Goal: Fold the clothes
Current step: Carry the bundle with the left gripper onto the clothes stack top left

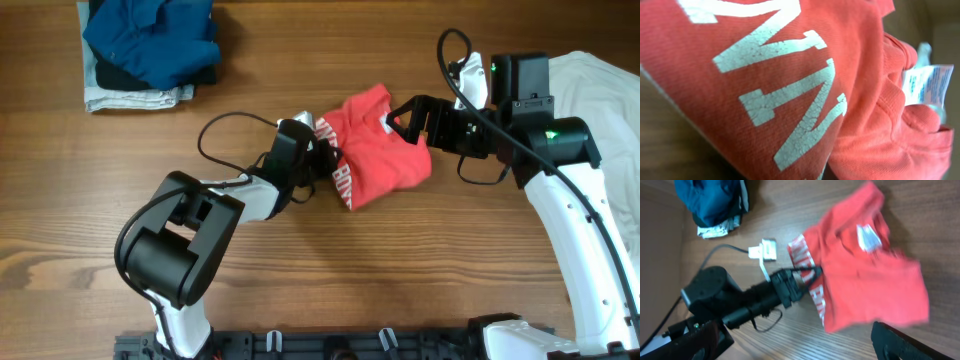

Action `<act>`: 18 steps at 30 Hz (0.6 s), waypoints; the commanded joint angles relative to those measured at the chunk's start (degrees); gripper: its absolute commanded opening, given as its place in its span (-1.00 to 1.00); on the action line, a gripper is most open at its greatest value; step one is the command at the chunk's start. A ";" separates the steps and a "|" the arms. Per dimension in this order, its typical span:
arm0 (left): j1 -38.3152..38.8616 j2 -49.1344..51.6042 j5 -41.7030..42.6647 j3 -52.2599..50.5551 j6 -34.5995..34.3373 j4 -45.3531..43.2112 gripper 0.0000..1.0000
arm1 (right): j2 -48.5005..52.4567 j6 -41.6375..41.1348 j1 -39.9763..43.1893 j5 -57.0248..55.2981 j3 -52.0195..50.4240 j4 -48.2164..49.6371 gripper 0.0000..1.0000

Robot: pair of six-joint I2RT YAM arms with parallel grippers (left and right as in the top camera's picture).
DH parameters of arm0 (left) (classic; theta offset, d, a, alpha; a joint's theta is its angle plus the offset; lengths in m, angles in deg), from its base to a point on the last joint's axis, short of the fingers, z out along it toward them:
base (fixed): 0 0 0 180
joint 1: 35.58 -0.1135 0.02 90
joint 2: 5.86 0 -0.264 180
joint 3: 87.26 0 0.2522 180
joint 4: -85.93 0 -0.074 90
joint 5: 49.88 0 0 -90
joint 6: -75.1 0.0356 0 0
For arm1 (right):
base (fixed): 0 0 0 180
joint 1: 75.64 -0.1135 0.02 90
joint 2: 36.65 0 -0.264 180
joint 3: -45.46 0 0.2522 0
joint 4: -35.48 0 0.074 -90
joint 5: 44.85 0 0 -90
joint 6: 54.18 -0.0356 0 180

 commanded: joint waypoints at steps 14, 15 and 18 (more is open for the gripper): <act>-18.78 3.23 -10.38 15.30 34.05 -7.61 -0.92 | -0.48 2.12 0.20 -0.15 -0.33 -3.69 0.91; -19.82 4.04 -9.70 16.06 34.34 -8.02 -0.92 | -0.48 2.10 0.20 -0.15 -0.33 -3.80 0.91; -22.43 7.78 -8.20 20.35 34.40 -8.61 -0.92 | -0.48 0.76 0.20 -0.15 -0.33 -3.69 0.90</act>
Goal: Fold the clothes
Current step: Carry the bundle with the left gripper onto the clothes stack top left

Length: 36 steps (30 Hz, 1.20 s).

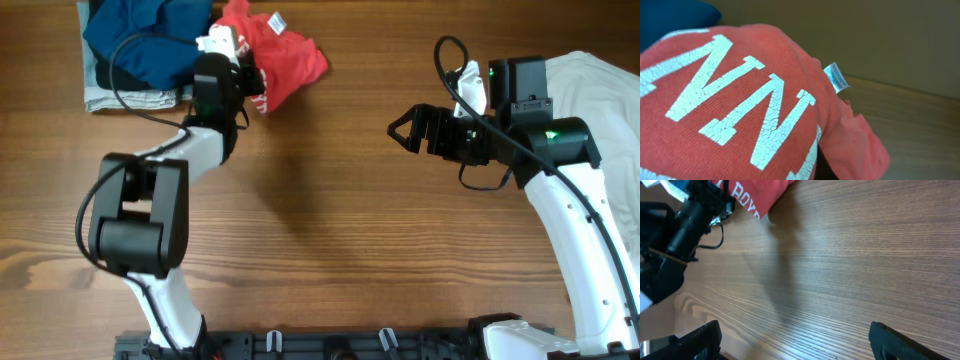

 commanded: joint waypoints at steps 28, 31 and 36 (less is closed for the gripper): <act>-19.47 6.05 4.57 33.05 11.50 22.29 -0.92 | -0.48 -0.46 0.20 -0.11 -0.33 -2.03 0.90; -21.14 6.05 4.57 33.05 11.17 28.26 -0.90 | -0.48 -0.44 0.20 -0.11 -0.33 -2.01 0.90; -22.82 5.64 0.46 33.05 0.35 35.45 -0.92 | -0.48 -0.48 0.20 -0.09 -0.33 -2.45 0.90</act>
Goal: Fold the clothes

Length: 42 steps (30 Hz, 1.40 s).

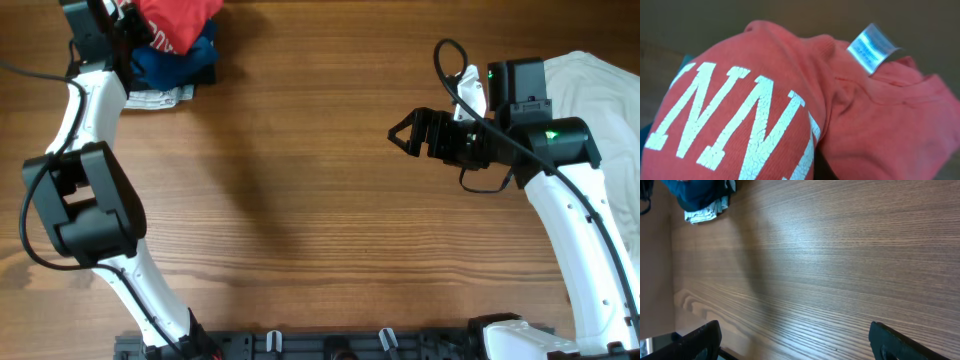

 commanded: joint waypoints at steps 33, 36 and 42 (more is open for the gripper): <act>1.31 -21.24 -9.84 1.07 -9.68 24.65 -0.92 | -0.48 3.30 0.17 1.18 -0.33 -3.06 0.93; 1.97 -18.82 -9.84 1.07 -8.09 4.15 -0.92 | -0.48 4.42 0.17 1.18 -0.33 -3.08 0.93; 2.62 -5.92 -7.89 1.07 -8.13 -12.68 -0.92 | -0.48 4.48 0.17 1.16 -0.33 -3.08 0.94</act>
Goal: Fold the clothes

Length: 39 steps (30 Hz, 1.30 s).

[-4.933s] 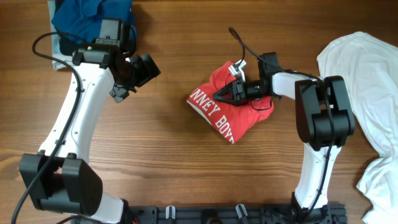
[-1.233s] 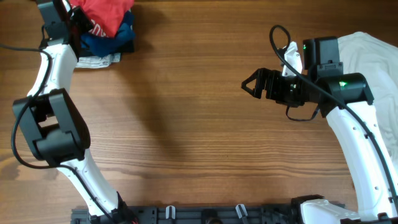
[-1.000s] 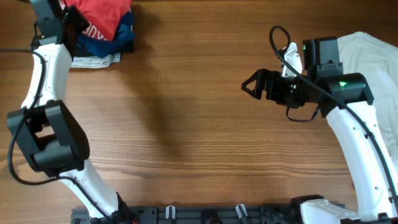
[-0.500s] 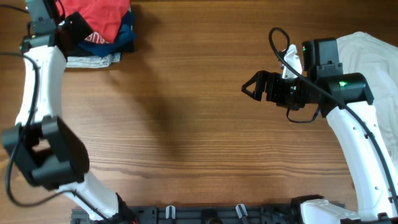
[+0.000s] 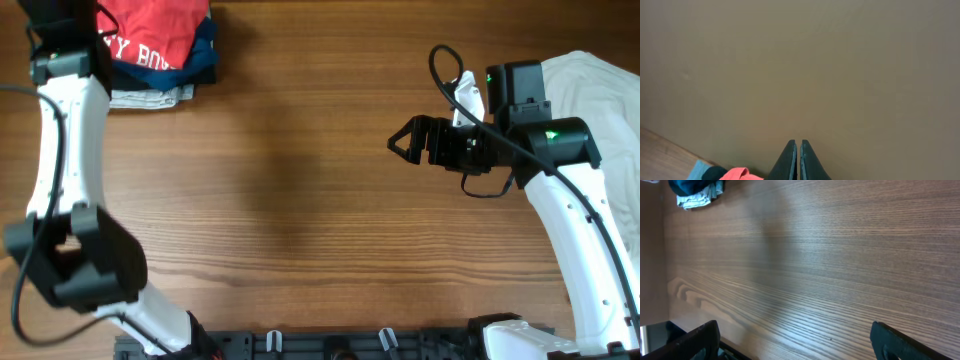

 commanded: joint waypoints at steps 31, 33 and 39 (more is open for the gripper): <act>8.35 29.20 -2.34 -0.33 2.38 -16.85 -0.91 | -0.46 -0.50 0.17 -1.51 -0.74 -3.15 0.96; 8.52 28.87 -2.34 -0.33 0.90 -17.59 -0.86 | -0.48 -0.42 0.17 -1.57 -0.74 -3.82 0.96; 8.72 19.21 -2.60 -0.33 0.70 -21.68 -0.90 | -0.46 -0.33 0.17 -1.75 -0.74 -4.09 0.96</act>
